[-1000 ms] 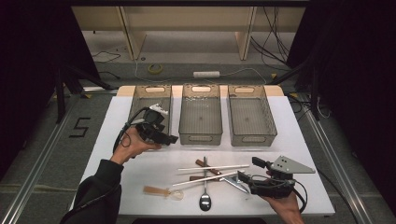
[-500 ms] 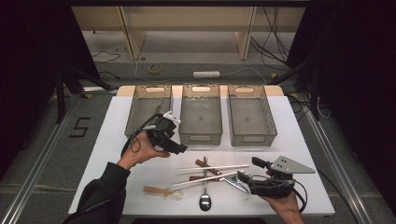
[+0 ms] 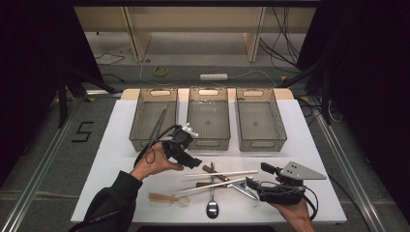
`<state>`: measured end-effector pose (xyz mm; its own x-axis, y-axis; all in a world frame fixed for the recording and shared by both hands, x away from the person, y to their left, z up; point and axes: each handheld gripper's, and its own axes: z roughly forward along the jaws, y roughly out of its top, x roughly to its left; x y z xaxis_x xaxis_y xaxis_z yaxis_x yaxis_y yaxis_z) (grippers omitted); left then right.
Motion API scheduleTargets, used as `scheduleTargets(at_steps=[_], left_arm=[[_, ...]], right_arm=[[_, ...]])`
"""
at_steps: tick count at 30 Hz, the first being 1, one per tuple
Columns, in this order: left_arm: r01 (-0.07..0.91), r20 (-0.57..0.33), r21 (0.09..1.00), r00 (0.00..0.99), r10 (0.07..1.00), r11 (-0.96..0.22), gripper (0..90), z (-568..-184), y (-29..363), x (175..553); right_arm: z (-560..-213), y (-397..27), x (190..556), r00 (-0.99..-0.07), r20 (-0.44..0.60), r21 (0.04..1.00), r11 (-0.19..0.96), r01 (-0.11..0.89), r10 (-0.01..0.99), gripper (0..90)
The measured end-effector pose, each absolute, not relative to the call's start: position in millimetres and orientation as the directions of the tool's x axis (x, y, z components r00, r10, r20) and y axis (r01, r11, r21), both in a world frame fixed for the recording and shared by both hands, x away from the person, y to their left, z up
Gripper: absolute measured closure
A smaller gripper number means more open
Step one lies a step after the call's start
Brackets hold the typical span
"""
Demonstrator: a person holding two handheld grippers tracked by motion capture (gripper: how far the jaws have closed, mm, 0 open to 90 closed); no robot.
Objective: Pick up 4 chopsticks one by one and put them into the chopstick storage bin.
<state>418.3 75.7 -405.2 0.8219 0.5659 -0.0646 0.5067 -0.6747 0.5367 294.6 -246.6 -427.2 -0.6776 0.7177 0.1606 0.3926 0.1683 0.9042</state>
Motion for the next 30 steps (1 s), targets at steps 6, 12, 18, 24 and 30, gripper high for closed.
scheduleTargets(at_steps=[6,12,18,24,30], left_arm=[[0.494,-0.055,0.522,0.833,0.55,-0.696,19.9,-411,67,414],[0.483,-0.051,0.502,0.844,0.533,-0.717,19.9,-417,60,411],[0.476,-0.048,0.489,0.851,0.522,-0.731,20.1,-422,55,409],[0.461,-0.038,0.47,0.863,0.504,-0.753,21.4,-428,49,406],[0.448,-0.039,0.45,0.874,0.484,-0.773,24.4,-434,43,404]], right_arm=[[-427,-246,295,-0.678,0.159,0.904,0.17,0.392,0.717,23.2],[-427,-246,295,-0.678,0.159,0.904,0.17,0.392,0.717,23.2],[-427,-246,295,-0.678,0.159,0.904,0.17,0.392,0.717,23.2],[-428,-246,295,-0.678,0.158,0.904,0.171,0.392,0.717,23.2],[-428,-246,295,-0.678,0.158,0.904,0.171,0.392,0.718,23.2]])
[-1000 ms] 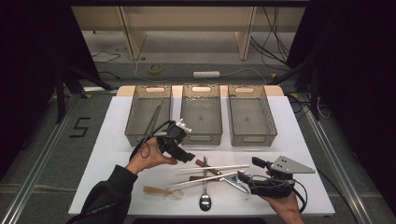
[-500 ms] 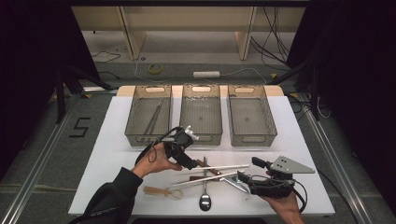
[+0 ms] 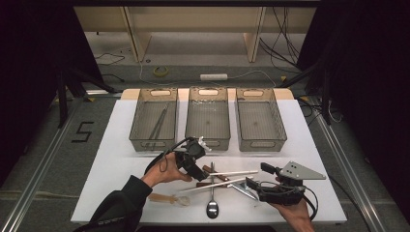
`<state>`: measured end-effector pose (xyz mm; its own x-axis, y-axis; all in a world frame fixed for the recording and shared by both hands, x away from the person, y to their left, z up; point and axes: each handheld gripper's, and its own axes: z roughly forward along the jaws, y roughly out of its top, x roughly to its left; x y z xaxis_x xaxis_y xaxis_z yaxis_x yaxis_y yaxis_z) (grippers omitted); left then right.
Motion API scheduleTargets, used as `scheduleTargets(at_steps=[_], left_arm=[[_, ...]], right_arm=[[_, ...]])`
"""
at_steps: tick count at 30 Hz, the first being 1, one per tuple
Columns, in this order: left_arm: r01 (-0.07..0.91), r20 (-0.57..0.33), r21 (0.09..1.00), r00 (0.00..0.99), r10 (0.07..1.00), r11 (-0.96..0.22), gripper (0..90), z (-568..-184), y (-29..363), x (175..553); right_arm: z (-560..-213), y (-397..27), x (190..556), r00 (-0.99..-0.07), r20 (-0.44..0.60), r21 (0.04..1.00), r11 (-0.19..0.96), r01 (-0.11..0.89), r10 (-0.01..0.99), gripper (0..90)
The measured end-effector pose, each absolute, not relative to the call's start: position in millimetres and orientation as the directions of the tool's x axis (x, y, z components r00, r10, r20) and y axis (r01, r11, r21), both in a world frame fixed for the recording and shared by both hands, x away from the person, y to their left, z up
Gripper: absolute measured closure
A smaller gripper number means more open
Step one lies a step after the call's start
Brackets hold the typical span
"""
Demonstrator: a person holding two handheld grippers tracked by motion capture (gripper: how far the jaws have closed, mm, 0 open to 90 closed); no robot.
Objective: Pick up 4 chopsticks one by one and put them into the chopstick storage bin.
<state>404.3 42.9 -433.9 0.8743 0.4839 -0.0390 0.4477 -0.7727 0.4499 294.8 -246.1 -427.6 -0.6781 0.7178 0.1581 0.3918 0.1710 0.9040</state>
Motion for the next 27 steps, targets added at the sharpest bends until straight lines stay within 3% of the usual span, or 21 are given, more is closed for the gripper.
scheduleTargets(at_steps=[27], left_arm=[[0.394,-0.025,0.385,0.908,0.417,-0.835,64.0,-457,35,403]], right_arm=[[-428,-246,295,-0.678,0.159,0.904,0.17,0.392,0.717,23.2]])
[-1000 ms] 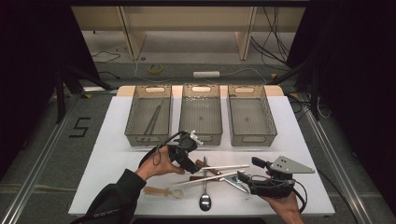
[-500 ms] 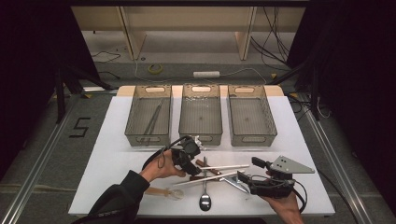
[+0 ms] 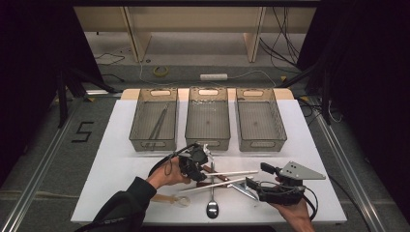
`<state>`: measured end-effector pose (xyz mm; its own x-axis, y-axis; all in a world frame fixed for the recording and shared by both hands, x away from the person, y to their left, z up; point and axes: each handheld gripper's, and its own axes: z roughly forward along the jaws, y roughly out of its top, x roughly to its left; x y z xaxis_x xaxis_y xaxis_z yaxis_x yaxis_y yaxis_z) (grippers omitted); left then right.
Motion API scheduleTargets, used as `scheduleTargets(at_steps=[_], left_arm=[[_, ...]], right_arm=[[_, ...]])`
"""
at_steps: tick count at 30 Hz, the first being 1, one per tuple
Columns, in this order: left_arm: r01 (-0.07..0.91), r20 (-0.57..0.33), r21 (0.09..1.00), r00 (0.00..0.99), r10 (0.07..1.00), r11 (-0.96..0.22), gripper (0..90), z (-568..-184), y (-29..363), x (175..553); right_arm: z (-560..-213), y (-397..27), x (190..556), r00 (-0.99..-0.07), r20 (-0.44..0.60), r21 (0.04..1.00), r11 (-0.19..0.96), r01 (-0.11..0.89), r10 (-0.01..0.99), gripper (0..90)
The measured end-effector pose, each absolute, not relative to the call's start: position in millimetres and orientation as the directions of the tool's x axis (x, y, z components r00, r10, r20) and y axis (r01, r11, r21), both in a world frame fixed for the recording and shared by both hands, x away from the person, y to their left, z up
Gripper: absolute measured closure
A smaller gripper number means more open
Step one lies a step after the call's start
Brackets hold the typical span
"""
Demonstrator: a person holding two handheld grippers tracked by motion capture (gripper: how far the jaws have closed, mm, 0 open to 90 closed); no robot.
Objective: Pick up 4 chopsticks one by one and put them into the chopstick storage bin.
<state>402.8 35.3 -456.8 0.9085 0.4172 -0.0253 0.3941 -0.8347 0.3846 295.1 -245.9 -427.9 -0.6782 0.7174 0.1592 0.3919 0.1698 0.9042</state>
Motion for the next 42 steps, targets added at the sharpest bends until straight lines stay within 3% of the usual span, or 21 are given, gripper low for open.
scheduleTargets(at_steps=[16,28,42], left_arm=[[0.348,-0.043,0.38,0.932,0.36,-0.857,84.0,-460,33,401],[0.319,-0.023,0.415,0.94,0.341,-0.852,85.8,-449,36,398],[0.313,-0.02,0.534,0.933,0.358,-0.786,85.8,-410,49,396]], right_arm=[[-428,-246,295,-0.678,0.162,0.902,0.171,0.396,0.717,23.2],[-428,-246,295,-0.679,0.162,0.902,0.172,0.396,0.716,23.2],[-428,-246,295,-0.68,0.16,0.902,0.173,0.395,0.716,23.2]])
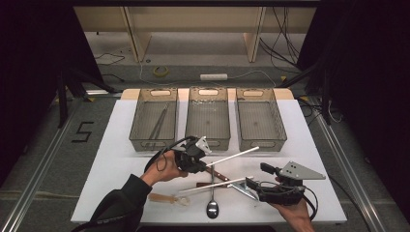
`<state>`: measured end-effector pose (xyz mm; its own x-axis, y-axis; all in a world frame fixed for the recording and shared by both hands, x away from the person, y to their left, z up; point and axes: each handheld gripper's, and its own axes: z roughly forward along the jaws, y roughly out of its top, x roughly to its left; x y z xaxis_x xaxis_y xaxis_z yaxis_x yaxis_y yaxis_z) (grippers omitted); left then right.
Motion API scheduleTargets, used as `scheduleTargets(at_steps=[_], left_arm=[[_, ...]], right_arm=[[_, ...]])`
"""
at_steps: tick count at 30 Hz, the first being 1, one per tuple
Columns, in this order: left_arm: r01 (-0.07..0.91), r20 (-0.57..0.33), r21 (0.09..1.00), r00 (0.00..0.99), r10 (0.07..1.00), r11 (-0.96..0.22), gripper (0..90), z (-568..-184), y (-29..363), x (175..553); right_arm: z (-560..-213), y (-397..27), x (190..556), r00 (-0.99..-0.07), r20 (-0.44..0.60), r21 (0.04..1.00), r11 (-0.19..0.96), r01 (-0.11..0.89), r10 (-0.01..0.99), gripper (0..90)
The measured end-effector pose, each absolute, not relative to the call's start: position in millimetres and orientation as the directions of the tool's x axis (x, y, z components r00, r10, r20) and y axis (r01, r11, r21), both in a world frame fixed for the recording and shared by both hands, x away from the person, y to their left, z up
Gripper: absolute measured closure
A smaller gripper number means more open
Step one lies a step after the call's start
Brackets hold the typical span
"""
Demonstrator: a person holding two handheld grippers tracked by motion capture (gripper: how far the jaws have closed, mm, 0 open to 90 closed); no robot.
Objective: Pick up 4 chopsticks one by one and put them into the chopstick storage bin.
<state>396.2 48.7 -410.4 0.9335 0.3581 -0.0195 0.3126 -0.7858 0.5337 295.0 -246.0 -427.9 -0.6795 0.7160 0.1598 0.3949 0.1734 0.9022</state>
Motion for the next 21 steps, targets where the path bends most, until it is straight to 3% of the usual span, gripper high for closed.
scheduleTargets(at_steps=[21], left_arm=[[0.385,-0.007,0.64,0.868,0.496,-0.665,85.9,-376,97,415]], right_arm=[[-428,-246,295,-0.679,0.161,0.902,0.172,0.395,0.716,23.2]])
